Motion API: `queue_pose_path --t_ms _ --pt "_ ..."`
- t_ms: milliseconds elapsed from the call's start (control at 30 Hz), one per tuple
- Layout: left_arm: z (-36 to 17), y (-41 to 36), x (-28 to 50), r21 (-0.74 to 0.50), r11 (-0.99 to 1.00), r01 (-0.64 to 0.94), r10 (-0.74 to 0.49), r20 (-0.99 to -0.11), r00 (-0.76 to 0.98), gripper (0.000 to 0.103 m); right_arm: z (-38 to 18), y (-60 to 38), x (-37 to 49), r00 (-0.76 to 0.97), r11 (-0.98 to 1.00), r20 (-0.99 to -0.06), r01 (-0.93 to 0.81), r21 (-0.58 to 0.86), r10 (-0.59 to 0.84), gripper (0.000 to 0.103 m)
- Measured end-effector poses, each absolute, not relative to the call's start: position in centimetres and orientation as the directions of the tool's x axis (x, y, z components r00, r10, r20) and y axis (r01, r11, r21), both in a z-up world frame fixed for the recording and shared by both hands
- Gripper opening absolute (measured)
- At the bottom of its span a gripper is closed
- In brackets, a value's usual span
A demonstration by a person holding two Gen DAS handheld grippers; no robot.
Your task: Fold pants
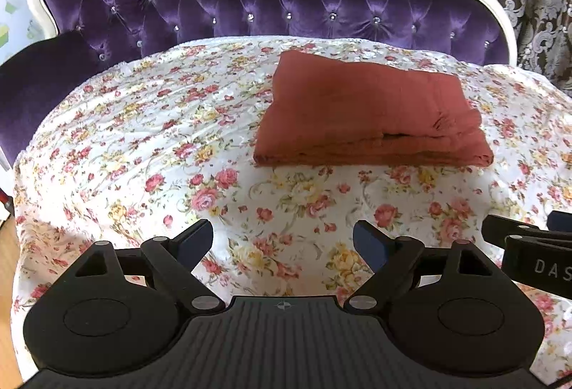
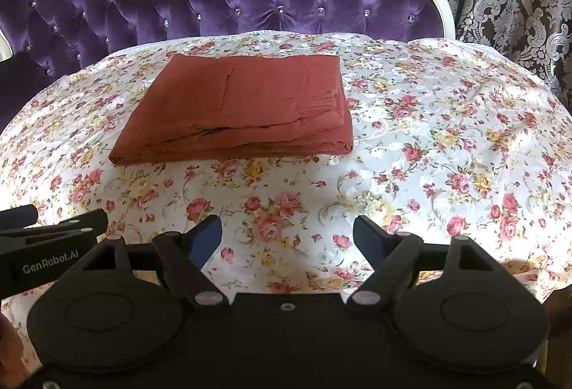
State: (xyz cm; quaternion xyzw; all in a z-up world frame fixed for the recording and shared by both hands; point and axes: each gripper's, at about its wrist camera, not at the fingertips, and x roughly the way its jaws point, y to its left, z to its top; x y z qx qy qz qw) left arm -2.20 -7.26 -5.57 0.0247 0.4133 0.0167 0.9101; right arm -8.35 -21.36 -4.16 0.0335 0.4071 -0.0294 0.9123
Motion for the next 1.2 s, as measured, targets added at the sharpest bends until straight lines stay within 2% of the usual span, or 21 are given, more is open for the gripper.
queue_pose_path --t_ms 1200 --pt "-5.68 -7.83 -1.98 0.048 0.999 0.016 0.026 -0.763 0.646 0.085 -4.56 -20.41 -7.79 0.654 0.997 -0.757 0.069 0.036 -0.018 0.081"
